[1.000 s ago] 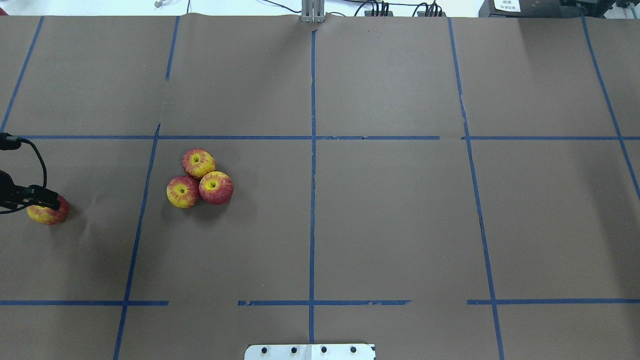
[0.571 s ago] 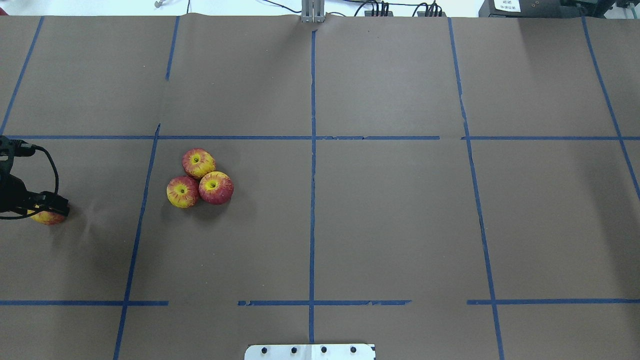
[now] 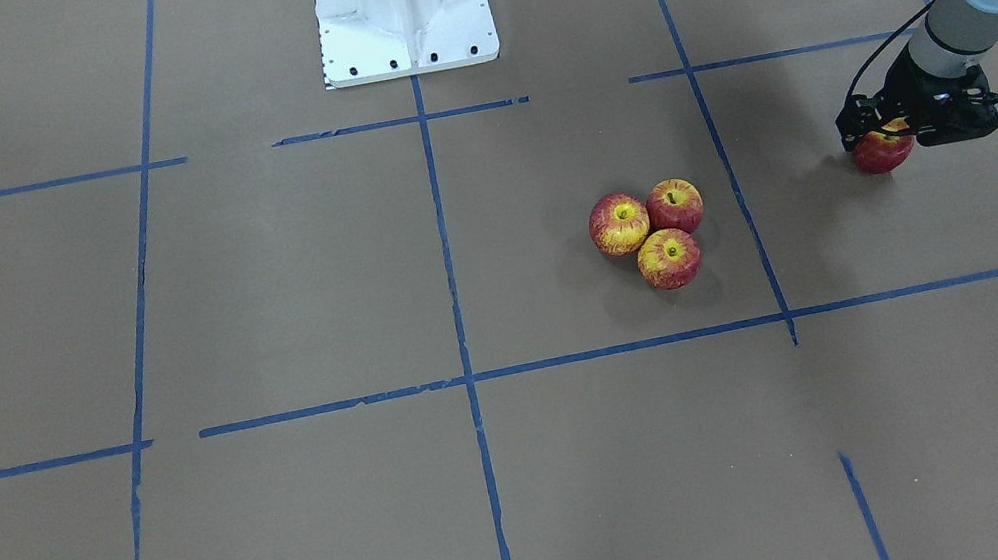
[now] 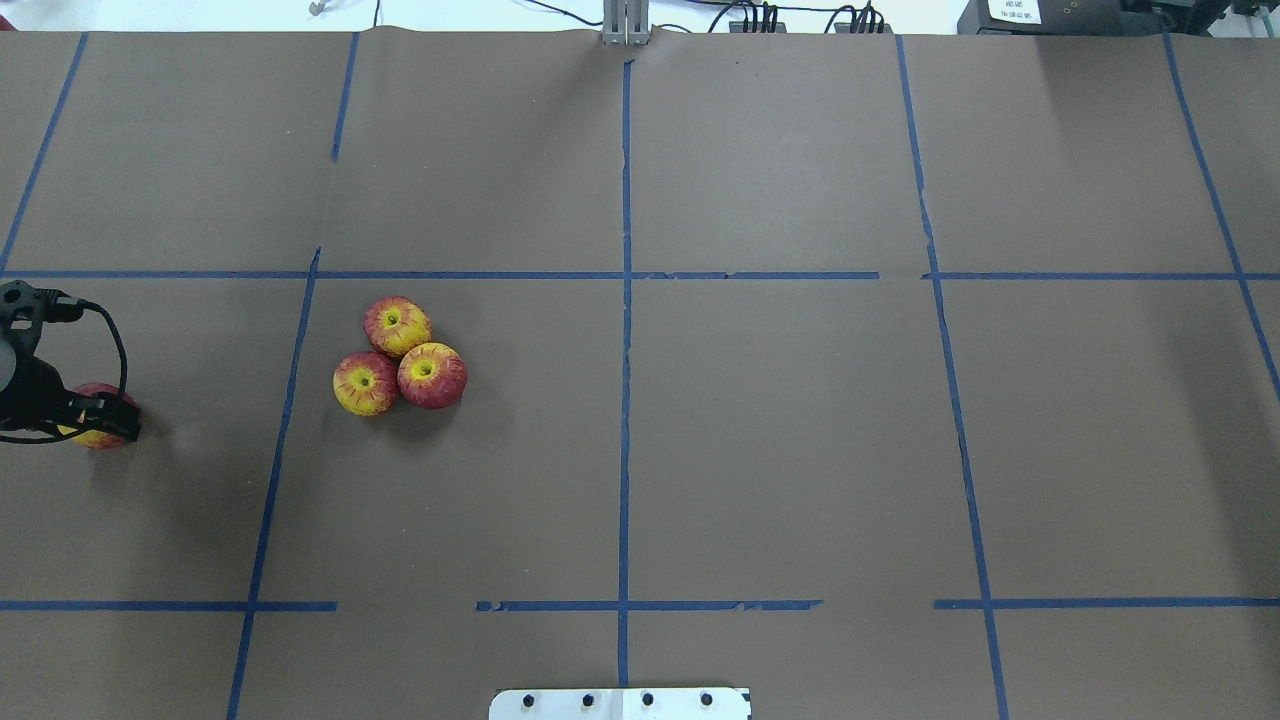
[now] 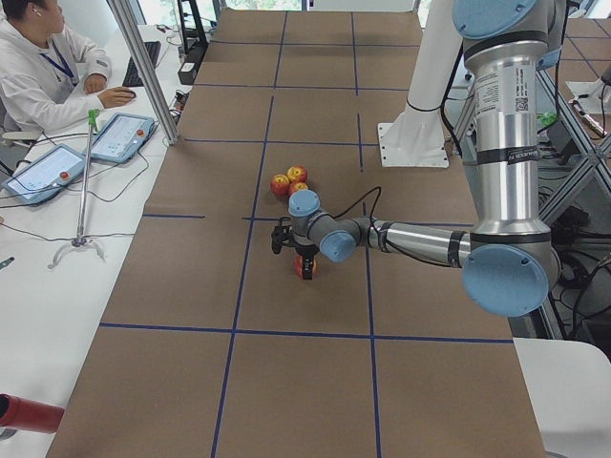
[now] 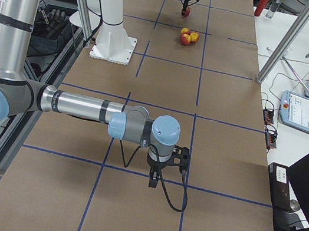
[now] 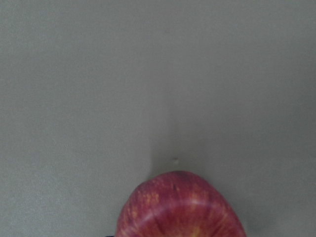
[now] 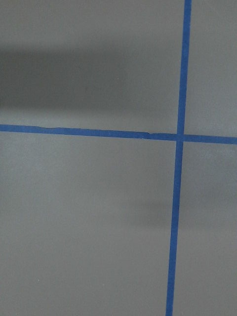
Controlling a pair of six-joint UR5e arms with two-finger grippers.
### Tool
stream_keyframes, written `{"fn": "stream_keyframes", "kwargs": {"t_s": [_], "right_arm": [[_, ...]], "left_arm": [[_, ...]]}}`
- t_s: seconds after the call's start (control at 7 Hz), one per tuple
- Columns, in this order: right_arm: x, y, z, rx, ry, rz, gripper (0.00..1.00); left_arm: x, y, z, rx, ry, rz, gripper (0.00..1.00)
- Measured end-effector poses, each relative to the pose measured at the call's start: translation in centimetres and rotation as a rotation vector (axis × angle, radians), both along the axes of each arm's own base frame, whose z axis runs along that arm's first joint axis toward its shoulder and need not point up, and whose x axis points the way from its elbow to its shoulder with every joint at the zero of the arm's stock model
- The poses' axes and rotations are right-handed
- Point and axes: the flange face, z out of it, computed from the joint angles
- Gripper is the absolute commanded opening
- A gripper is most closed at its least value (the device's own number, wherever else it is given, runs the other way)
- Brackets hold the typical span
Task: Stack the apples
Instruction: 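Lower the left gripper onto the lone red apple and grasp it, then lift the held apple and carry it toward the three-apple cluster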
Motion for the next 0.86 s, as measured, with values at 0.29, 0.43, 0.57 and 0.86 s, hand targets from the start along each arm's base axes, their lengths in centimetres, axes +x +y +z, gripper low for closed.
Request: {"fn": "stream_keyframes", "kwargs": {"t_s": [0.29, 0.43, 0.57, 0.86], "right_arm": [[0.0, 0.0, 0.0, 0.0, 0.0, 0.0, 1.0], [0.0, 0.0, 0.0, 0.0, 0.0, 0.0, 1.0], [0.0, 0.0, 0.0, 0.0, 0.0, 0.0, 1.0], [0.0, 0.0, 0.0, 0.0, 0.0, 0.0, 1.0]], "left_arm": [[0.1, -0.2, -4.0, 0.04, 0.046, -0.003, 0.0], [0.7, -0.9, -8.2, 0.062, 0.072, -0.008, 0.0], [2.2, -2.7, -13.1, 0.058, 0.082, -0.022, 0.0], [7.1, -6.2, -23.2, 0.024, 0.106, -0.056, 0.0]]}}
